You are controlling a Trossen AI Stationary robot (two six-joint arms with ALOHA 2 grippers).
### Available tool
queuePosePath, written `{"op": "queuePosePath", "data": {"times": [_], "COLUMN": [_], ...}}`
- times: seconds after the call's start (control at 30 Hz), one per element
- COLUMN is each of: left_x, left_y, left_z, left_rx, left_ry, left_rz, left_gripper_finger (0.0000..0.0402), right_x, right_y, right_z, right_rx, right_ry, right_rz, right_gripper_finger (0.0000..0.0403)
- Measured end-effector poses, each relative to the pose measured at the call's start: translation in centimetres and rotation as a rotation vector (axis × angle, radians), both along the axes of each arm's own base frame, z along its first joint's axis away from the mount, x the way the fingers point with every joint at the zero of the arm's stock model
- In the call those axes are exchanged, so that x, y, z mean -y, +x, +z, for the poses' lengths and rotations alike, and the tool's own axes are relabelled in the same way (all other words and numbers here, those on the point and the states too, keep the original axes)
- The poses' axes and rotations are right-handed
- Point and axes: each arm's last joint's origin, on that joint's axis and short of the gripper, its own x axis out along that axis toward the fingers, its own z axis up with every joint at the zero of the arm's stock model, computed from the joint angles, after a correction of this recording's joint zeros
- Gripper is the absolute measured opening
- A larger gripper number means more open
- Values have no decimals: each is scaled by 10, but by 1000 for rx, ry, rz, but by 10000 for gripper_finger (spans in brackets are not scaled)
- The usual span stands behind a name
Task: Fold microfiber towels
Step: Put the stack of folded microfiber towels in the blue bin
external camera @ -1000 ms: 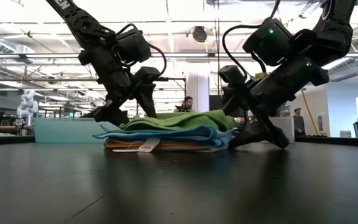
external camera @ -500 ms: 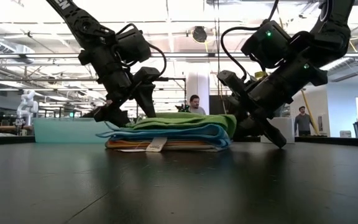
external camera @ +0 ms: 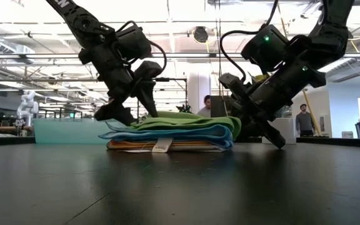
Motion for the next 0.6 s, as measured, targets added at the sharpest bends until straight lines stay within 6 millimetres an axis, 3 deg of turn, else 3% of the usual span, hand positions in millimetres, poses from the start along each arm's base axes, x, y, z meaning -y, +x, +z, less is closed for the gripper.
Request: {"op": "queuePosePath", "data": {"times": [0.17, 0.37, 0.47, 0.6], "left_x": [-2, -3, -5, -4], "left_y": [-2, -2, -4, -16], "left_z": [3, 2, 4, 25], "left_rx": [28, 34, 8, -28], "left_ry": [-65, -14, 28, 163], "left_rz": [-49, -102, -39, 63], "left_gripper_finger": [222, 207, 206, 194], "right_x": [2, 4, 4, 3], "right_y": [-3, -3, -2, -2], "right_z": [-3, -2, -2, -1], "right_rx": [-49, -41, -31, -27], "right_ry": [26, 38, 39, 42], "right_rz": [73, 86, 86, 84], "right_gripper_finger": [12, 12, 12, 12]}}
